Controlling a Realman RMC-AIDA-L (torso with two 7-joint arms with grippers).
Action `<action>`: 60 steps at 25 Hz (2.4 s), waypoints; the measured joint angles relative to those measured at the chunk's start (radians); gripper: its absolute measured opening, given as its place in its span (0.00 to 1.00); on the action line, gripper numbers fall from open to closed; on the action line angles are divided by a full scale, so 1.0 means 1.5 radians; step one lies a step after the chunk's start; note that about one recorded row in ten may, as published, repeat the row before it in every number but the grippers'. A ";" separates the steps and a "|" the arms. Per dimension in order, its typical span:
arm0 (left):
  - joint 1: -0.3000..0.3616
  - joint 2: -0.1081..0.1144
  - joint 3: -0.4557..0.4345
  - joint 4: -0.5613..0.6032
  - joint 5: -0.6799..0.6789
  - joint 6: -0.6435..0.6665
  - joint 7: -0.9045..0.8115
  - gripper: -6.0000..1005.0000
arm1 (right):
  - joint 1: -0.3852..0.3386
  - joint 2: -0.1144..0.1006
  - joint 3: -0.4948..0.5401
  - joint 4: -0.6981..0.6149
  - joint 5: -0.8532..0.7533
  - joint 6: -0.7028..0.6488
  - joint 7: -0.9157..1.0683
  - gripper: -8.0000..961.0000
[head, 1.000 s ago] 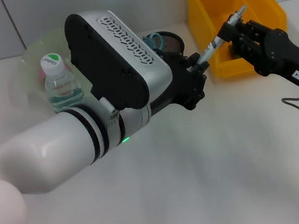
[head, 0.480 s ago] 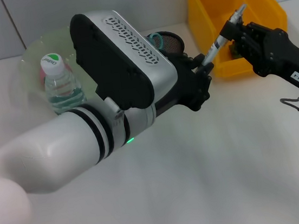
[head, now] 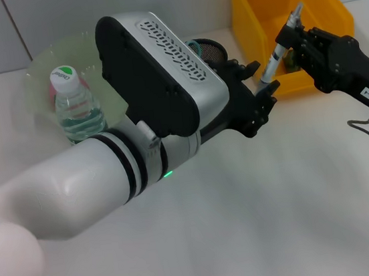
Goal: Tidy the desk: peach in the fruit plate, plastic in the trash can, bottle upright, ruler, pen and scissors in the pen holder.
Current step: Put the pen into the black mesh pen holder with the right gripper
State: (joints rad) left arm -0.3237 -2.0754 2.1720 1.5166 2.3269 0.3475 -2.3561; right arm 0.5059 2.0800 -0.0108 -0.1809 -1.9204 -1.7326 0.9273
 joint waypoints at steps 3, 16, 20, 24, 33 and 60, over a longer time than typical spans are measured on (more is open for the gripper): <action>0.003 0.001 0.000 0.004 0.000 -0.002 -0.002 0.27 | 0.000 0.000 0.005 0.000 0.000 0.001 0.000 0.15; 0.124 0.009 -0.060 0.120 -0.108 -0.009 0.099 0.69 | 0.033 -0.003 0.033 -0.040 0.051 0.066 -0.032 0.15; 0.142 0.009 -0.109 0.140 -0.269 0.067 0.237 0.79 | 0.056 -0.004 0.031 -0.051 0.052 0.071 -0.033 0.16; 0.142 0.006 -0.195 0.093 -0.507 0.227 0.434 0.82 | 0.065 -0.004 0.025 -0.059 0.051 0.075 -0.050 0.17; 0.110 0.005 -0.327 -0.275 -0.877 0.684 0.890 0.81 | 0.099 -0.003 0.008 -0.066 0.052 0.084 -0.076 0.19; 0.025 0.008 -0.354 -0.568 -0.880 0.748 1.010 0.81 | 0.213 0.004 -0.076 0.073 0.049 0.342 -0.255 0.24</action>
State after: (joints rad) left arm -0.2869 -2.0629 1.6413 0.6641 1.0064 1.4695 -0.8417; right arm 0.8251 2.0861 -0.1242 -0.0719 -1.8465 -1.2196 0.5450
